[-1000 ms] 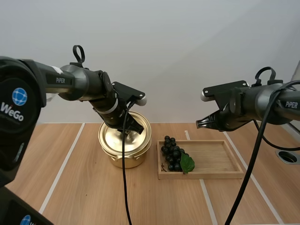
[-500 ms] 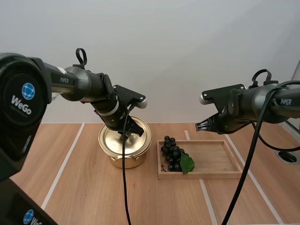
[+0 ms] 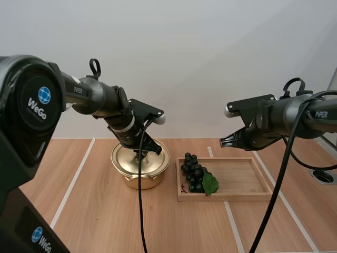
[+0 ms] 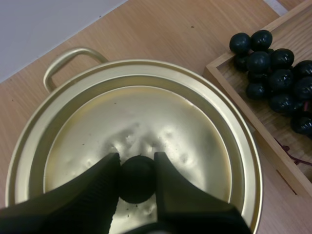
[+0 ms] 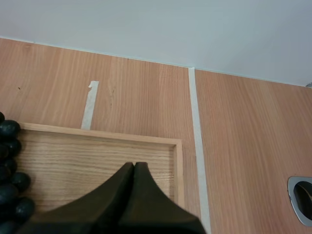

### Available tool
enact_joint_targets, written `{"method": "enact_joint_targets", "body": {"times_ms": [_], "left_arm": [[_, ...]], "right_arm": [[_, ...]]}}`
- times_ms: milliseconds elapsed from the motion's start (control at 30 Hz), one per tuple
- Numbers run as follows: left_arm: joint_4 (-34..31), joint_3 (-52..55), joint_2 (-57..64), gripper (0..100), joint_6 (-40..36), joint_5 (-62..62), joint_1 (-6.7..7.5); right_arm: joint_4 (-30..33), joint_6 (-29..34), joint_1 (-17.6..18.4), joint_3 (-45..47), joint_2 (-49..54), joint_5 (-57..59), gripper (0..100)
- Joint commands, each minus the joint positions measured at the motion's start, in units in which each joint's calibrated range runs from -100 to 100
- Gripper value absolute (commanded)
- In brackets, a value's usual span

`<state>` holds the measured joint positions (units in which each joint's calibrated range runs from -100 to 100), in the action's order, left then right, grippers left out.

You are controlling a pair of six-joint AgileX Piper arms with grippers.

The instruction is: Open the pot, put the pineapple inside, and close it

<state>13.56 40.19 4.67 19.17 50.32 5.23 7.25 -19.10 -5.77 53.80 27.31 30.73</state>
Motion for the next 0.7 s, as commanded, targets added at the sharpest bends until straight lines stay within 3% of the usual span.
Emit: {"method": "enact_joint_targets", "body": {"times_ms": [0, 367, 433, 567, 667], "left_arm": [[0.0, 0.3, -1.1, 0, 0.7, -0.7, 0.06], [0.3, 0.3, -2.1, 0, 1.2, -0.7, 0.06], [0.2, 0.3, -2.1, 4, 1.9, -0.7, 0.06], [0.2, 0.2, -2.1, 31, 1.9, -1.8, 0.06], [0.1, -0.1, -2.1, 65, 1.9, -1.8, 0.06]], "right_arm": [[0.4, -0.3, -0.2, 0.3, 0.2, -0.3, 0], [0.4, -0.3, -0.2, 0.3, 0.2, -0.3, 0], [0.4, -0.3, -0.2, 0.3, 0.2, -0.3, 0], [0.4, -0.3, -0.2, 0.3, 0.2, -0.3, 0], [0.4, -0.3, -0.2, 0.3, 0.2, -0.3, 0]]}}
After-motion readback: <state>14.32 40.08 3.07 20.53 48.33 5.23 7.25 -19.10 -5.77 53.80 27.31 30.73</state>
